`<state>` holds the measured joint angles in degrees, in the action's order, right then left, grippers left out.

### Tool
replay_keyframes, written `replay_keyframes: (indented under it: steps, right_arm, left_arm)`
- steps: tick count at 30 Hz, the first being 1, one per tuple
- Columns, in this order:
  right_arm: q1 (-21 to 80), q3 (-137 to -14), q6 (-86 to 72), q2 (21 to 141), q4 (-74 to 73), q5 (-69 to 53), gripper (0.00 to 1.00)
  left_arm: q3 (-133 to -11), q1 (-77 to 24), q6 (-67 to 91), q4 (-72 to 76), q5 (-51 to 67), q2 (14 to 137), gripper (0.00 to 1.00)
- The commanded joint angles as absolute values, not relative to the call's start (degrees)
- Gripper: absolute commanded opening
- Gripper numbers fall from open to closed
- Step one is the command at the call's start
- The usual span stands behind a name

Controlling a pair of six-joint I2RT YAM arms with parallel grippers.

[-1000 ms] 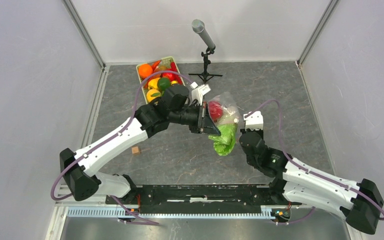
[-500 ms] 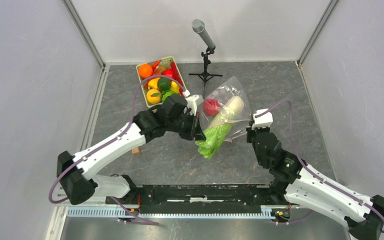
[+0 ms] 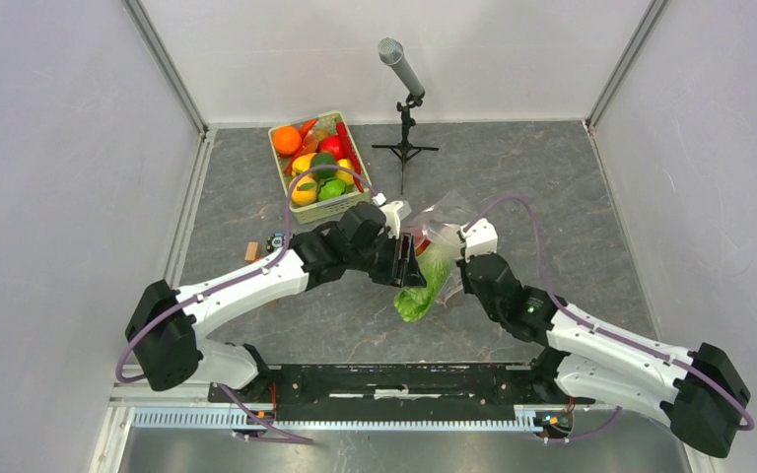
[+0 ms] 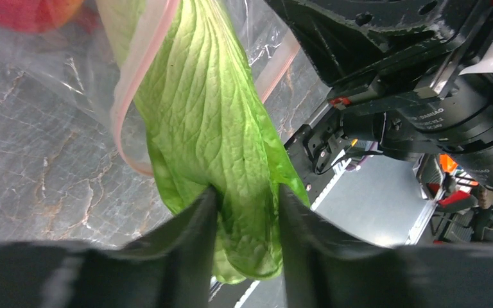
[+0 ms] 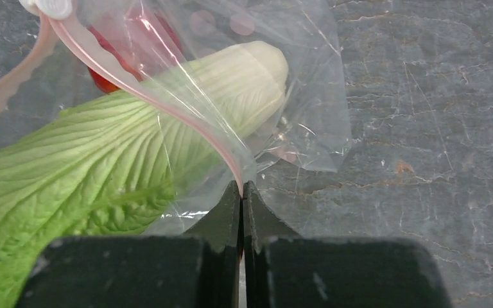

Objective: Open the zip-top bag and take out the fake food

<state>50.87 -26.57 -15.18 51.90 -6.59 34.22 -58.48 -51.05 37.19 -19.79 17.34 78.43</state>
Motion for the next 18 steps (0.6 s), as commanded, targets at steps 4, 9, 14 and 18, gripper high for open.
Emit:
replay_keyframes:
  steps: [4,9,14,18]
  right_arm:
    - [50.7,-32.4,-19.7,53.3,-6.4,32.4,0.0]
    - [50.8,-34.4,-21.9,53.7,-7.5,31.2,0.0]
    - [50.7,-35.2,-24.1,53.6,-8.2,30.5,0.0]
    - [50.8,-35.5,-25.6,53.7,-9.0,30.6,0.0]
  left_arm:
    - [-57.6,-53.3,42.2,-18.4,9.5,77.8,0.72]
    - [-58.8,-56.0,42.8,-20.5,2.2,79.8,0.8]
    - [-63.7,-60.6,42.2,-24.7,-7.8,84.0,0.86]
    - [-66.5,-64.1,45.1,-25.8,-11.5,87.6,0.86]
